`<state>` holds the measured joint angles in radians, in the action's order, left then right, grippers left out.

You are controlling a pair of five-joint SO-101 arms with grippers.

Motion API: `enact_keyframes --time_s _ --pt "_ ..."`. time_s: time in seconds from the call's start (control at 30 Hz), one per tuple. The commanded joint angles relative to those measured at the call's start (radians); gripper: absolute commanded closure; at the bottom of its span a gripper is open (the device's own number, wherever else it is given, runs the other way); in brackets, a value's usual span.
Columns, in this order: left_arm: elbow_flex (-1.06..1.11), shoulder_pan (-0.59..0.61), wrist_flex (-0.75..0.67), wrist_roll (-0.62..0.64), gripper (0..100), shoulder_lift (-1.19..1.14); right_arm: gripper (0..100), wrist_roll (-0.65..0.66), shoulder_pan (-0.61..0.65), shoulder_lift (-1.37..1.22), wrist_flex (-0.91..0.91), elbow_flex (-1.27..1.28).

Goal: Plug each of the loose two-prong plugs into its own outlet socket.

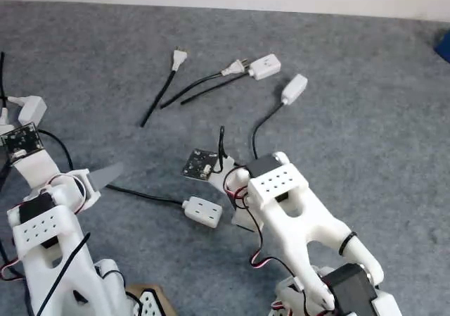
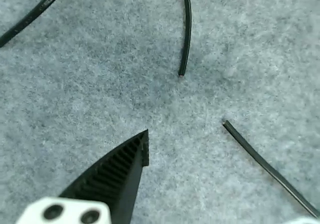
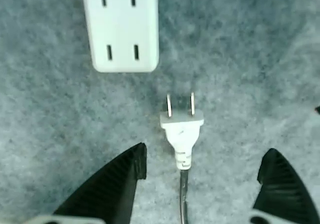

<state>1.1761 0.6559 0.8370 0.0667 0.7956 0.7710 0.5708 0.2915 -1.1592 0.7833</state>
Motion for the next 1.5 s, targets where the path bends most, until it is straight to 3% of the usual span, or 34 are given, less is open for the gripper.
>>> enact_keyframes --time_s 0.0,0.33,0.4,0.53,0.63,0.9,1.0,1.2,1.47 --pt "0.002 -0.015 -0.017 -0.011 45 0.002 66.0 0.044 0.004 0.05 0.041 0.018" --pt "0.01 -0.062 -0.011 -0.226 45 0.01 66.0 0.006 -0.021 0.053 -0.064 0.033" --pt "0.01 -0.059 -0.011 -0.244 45 0.01 66.0 0.058 -0.064 0.068 -0.033 0.044" --pt "0.024 -0.061 -0.009 -0.241 45 0.01 66.0 0.275 -0.142 0.168 0.005 0.134" --pt "0.031 -0.065 -0.011 -0.239 45 0.01 66.0 0.338 -0.137 0.266 0.044 0.219" --pt "0.031 -0.062 -0.011 -0.239 45 0.01 66.0 0.334 -0.015 0.418 0.196 0.424" --pt "0.031 -0.061 -0.011 -0.239 45 0.01 68.5 0.333 -0.021 0.417 0.259 0.438" --pt "0.031 -0.059 -0.011 -0.242 45 0.01 85.1 0.307 -0.079 0.344 0.343 0.423" --pt "0.025 0.005 -0.011 -0.244 45 0.01 86.0 0.334 -0.091 0.166 0.348 0.335"
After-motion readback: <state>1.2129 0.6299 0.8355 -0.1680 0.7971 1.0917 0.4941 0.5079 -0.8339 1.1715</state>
